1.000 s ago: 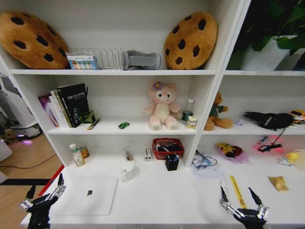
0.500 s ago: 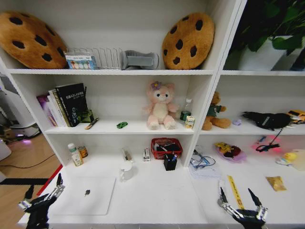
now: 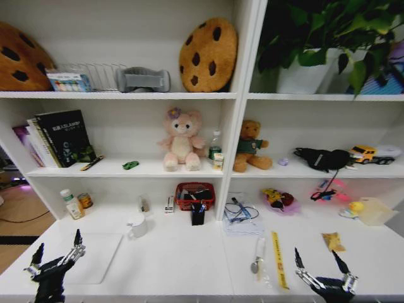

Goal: Organize the objects on the table.

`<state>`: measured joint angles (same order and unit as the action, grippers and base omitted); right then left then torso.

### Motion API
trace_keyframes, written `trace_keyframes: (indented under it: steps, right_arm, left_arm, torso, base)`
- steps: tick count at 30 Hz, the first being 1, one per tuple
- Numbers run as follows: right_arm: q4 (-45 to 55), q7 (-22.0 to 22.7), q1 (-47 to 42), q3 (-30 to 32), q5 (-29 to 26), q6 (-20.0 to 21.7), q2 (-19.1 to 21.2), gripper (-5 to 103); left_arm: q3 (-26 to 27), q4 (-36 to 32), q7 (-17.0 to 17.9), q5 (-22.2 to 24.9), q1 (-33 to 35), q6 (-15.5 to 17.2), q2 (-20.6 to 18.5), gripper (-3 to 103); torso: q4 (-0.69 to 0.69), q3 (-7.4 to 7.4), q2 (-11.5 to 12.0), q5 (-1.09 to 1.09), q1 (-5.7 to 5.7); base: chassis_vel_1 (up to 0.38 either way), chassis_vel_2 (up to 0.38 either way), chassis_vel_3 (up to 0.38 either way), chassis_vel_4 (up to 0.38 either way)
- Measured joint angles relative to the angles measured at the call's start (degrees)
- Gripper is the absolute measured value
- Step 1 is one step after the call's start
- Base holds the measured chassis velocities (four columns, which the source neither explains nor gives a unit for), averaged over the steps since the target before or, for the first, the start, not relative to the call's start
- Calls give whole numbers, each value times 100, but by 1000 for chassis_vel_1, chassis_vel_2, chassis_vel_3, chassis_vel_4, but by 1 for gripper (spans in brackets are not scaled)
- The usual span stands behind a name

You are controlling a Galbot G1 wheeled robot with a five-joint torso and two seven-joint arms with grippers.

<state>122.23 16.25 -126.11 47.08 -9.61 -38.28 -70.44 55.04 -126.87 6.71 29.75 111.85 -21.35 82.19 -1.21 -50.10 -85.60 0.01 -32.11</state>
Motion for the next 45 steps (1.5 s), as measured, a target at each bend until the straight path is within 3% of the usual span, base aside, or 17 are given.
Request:
trace_keyframes:
  steps: [5,6,7,10,13,14,15,18,21,22,24,25,27,28,31,37,45]
  right_arm:
    - [0,57,82,29,-13,-16,-8,100]
    - [1,53,112,53,-36,-42,-7,100]
    - [28,48,132,85,-70,-39,-7,100]
    - [86,97,148,125,-76,36,1,100]
    - [105,151,150,142,-77,86,12,100]
    - [130,243,149,167,-87,182,26,100]
    - [166,358,149,203,-119,302,46,100]
    - [224,580,161,253,-275,614,86,100]
    - [336,834,246,352,-712,1312,208,100]
    - [336,834,246,352,-712,1312,208,100]
    - [354,897,399,429,-1140,1871,408,100]
    - [354,897,399,429,-1140,1871,408,100]
    - [286,912,764,477,-1507,2423,633,100]
    - [286,912,764,477,-1507,2423,633,100]
    - [57,873,1294,410,-1931,3069,887,100]
    - [-630,431,1847,125,-2129,3414,1133,100]
    - [-1551,-27,2511,-328,-2111,3430,1412,100]
  left_arm:
    - [6,8,-6,-12,19,-58,-1,100]
    - [7,17,-12,-27,36,-82,8,100]
    - [1,15,-34,-66,53,-109,19,100]
    - [-27,1,-46,-110,76,-134,43,100]
    - [-39,-8,-50,-124,80,-141,55,100]
    - [-53,-18,-62,-143,80,-147,66,100]
    - [-68,-16,-63,-164,78,-148,73,100]
    - [-80,-13,-64,-186,76,-153,77,100]
    - [-103,-5,-63,-207,65,-154,83,100]
    - [-103,-5,-63,-207,65,-154,83,100]
    - [-113,-5,-61,-229,59,-155,85,100]
    - [-113,-5,-61,-229,59,-155,85,100]
    - [-119,-4,-61,-231,63,-155,88,100]
    - [-119,-4,-61,-231,63,-155,88,100]
    - [-131,-6,-61,-233,60,-153,85,100]
    - [-204,-26,-31,-237,-23,-62,-7,100]
    - [-240,-26,-15,-259,-14,-24,3,100]
  torso:
    - [-7,1,0,-7,0]
    - [3,0,0,2,0]
    - [-3,-1,1,5,-2]
    - [-1,1,-1,-5,1]
    - [1,0,0,2,0]
    - [-5,-1,1,6,-1]
    - [-6,0,0,-6,0]
    - [-4,0,0,-2,0]
    - [-3,1,0,-6,-1]
    - [-3,1,0,-6,-1]
    - [-3,1,0,-2,-1]
    - [-3,1,0,-2,-1]
    - [-3,0,0,-2,0]
    - [-3,0,0,-2,0]
    - [1,-1,0,2,-1]
    - [-6,0,0,-1,-1]
    - [-4,-1,1,0,-1]
  base:
    - [-354,-341,358,356]
    - [-334,-312,375,323]
    - [-300,-342,312,260]
    - [-242,-300,267,236]
    - [-67,-198,201,107]
    - [36,-102,63,-49]
    - [0,0,0,0]
    - [42,33,-21,-39]
    - [69,94,-60,-57]
    - [55,77,-71,-56]
    - [43,50,-32,-44]
    - [31,50,-32,-22]
    - [0,0,0,0]
    - [0,0,0,0]
    - [0,0,0,0]
    - [0,0,0,0]
    - [0,0,0,0]
